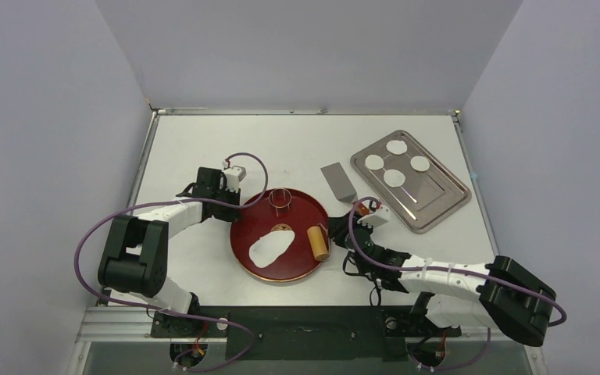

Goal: Roll out the dumpling wrappers from the dough
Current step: Place the rolling pin on the work surface.

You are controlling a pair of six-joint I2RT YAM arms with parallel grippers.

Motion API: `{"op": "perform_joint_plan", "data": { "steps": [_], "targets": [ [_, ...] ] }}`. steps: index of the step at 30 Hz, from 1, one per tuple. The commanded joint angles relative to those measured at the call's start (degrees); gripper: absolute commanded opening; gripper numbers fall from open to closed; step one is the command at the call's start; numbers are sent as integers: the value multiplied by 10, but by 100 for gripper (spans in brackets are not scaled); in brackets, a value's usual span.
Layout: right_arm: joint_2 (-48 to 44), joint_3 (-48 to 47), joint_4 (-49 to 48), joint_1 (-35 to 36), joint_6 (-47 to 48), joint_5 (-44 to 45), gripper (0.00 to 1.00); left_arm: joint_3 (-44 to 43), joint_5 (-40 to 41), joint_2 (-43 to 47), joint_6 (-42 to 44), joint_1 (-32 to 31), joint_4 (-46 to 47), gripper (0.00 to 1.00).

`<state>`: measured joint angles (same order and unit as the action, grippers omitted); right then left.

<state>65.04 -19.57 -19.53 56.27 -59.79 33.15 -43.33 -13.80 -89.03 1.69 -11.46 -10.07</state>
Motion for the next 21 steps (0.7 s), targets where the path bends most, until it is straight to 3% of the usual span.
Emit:
{"op": "perform_joint_plan", "data": {
  "steps": [1,8,13,21],
  "targets": [
    [49,-21,-110,-4,-43,37,0,-1,5,17,5,2,16,0],
    [75,31,-84,-12,-141,87,1,5,6,26,6,2,24,0],
    [133,13,-98,-11,-166,104,1,-4,2,9,5,2,17,0],
    [161,51,-96,-10,-239,122,16,5,5,28,6,2,22,0]
  ]
}}
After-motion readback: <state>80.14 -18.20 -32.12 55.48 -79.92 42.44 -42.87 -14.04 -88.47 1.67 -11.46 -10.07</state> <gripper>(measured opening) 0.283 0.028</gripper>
